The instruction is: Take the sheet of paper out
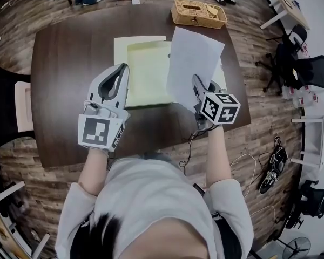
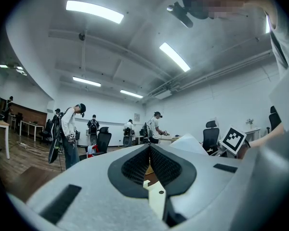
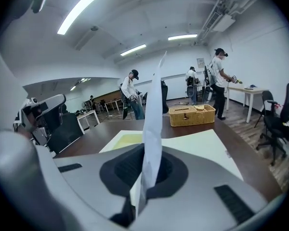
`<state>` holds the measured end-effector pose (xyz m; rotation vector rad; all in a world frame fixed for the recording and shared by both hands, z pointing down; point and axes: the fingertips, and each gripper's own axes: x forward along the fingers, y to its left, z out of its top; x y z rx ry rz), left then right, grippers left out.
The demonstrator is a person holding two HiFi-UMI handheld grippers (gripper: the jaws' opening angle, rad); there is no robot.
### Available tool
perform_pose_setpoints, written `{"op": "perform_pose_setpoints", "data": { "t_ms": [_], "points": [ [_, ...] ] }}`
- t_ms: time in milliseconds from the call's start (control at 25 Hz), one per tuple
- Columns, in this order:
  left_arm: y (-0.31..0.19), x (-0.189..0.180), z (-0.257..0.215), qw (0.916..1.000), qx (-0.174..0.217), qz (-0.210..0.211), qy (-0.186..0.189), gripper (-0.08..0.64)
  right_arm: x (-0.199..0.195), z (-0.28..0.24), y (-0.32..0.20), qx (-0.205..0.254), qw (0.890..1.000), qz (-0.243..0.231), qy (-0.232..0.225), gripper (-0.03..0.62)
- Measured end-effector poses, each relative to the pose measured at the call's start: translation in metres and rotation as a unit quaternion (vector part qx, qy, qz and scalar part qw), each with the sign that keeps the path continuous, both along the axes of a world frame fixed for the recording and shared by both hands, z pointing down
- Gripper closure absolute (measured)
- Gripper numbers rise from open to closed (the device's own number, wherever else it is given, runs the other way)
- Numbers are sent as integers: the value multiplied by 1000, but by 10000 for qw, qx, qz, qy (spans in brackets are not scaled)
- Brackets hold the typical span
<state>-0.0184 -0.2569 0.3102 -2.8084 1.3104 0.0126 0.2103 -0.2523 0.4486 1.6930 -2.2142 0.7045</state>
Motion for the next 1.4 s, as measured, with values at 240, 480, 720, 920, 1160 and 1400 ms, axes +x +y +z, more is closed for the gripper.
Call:
{"op": "perform_pose_setpoints", "data": {
  "t_ms": [240,480,720,920,1160,1400],
  "points": [
    [7,4,-7,10000,66,-11,-3,551,-1,-22,10,340,9992,43,211,577],
    [16,8,-13,9999,126,-21,14,551,-4,-43,22,642,9974,60,322,577],
    [26,12,-19,9998,176,-23,-4,551,-9,-64,35,945,9943,54,496,577],
    [37,19,-21,9998,211,-24,6,551,-11,-77,48,1173,9915,61,567,578],
    [51,22,-24,9997,255,-22,24,551,-13,-94,66,1473,9868,113,666,577],
    [61,28,-30,9996,291,-35,15,551,-9,-114,79,1801,9798,152,856,578]
  ]
}}
